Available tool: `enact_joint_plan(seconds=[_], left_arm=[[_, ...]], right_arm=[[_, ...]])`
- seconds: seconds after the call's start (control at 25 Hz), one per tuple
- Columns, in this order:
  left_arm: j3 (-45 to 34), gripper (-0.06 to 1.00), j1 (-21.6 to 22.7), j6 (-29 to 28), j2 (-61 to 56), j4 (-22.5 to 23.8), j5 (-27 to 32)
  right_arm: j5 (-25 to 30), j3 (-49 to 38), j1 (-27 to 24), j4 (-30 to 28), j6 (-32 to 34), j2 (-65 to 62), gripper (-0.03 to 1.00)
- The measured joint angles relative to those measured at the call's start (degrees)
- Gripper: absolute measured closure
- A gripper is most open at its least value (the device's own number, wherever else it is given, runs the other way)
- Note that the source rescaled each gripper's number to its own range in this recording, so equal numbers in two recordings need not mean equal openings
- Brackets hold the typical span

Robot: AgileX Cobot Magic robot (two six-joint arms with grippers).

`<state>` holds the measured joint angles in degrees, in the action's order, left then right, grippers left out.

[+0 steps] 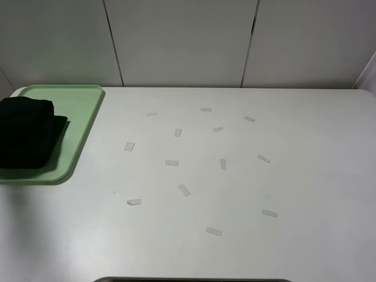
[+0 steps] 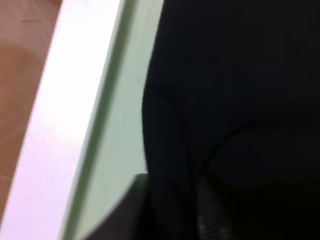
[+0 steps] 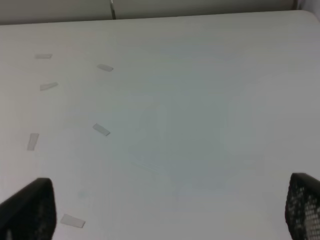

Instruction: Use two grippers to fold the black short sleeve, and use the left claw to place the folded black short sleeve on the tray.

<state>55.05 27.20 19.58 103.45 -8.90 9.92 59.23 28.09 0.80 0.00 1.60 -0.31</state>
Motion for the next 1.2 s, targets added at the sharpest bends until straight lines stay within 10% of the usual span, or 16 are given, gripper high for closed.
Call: enact_joint_plan(seconds=[0.04,0.12,0.24,1.2], left_arm=[[0.0,0.63,0.0,0.0,0.0,0.0,0.0],[0.18,0.17,0.0,-1.7,0.0,0.0,-2.27],[0.41,0.0,0.0,-2.99,0.0,0.0,-2.35],[11.01,-0.05,-6.07,-9.03,-36.66,5.39,47.83]], right_arm=[[0.0,0.0,0.0,0.0,0.0,0.0,-0.03],[0.0,0.0,0.0,0.0,0.0,0.0,-0.03],[0.0,0.0,0.0,0.0,0.0,0.0,-0.03],[0.0,0.0,0.0,0.0,0.0,0.0,-0.03]])
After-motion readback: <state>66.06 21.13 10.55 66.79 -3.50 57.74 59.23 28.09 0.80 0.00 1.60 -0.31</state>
